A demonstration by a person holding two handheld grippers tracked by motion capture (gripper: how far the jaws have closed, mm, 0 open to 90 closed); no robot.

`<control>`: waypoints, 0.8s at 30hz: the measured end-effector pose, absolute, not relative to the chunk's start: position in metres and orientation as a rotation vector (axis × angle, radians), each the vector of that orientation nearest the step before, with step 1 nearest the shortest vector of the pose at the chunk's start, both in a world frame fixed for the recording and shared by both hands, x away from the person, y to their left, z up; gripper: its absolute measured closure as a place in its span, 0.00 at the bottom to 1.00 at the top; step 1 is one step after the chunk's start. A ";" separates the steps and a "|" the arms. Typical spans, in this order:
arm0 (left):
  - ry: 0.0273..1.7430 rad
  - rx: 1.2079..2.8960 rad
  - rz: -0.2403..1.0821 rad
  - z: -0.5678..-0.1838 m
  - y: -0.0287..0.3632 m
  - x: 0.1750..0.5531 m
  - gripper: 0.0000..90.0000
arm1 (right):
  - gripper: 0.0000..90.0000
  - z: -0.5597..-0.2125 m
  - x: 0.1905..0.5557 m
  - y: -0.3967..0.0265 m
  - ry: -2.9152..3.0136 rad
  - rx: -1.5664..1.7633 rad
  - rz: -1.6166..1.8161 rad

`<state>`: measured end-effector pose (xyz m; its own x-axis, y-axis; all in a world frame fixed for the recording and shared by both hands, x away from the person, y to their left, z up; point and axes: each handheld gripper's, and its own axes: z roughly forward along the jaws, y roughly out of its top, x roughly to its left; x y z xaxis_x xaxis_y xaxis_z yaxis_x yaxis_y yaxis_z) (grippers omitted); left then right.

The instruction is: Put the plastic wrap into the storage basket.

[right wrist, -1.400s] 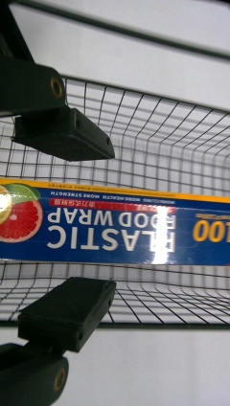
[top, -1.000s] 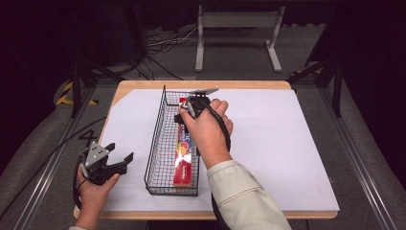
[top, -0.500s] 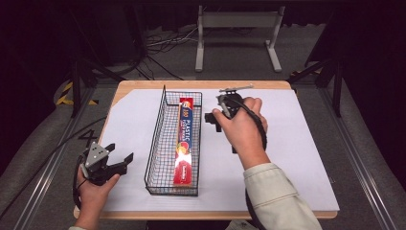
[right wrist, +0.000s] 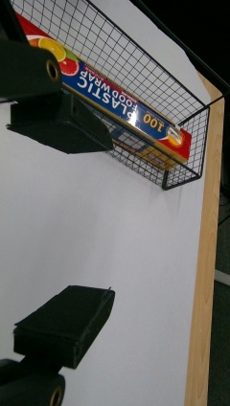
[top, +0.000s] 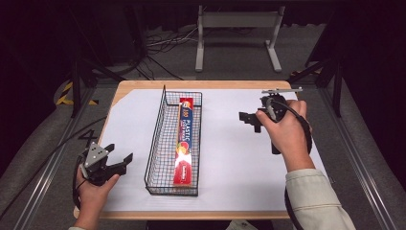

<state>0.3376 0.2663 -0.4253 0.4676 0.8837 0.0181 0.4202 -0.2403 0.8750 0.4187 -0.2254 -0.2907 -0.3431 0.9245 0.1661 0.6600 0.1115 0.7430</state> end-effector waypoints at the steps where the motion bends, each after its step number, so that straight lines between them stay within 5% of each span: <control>1: 1.098 1.845 0.670 -0.425 0.266 0.338 0.26 | 0.29 -0.291 0.418 -0.229 2.054 1.545 1.086; 24: 1.096 1.846 0.669 -0.427 0.268 0.334 0.26 | 0.20 -0.357 0.407 -0.309 2.109 1.222 1.156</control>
<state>0.3344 0.2678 -0.4272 0.4696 0.8827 0.0182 0.4192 -0.2411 0.8753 0.4065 -0.3091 -0.3566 -0.5127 0.8579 0.0337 0.4897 0.2599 0.8323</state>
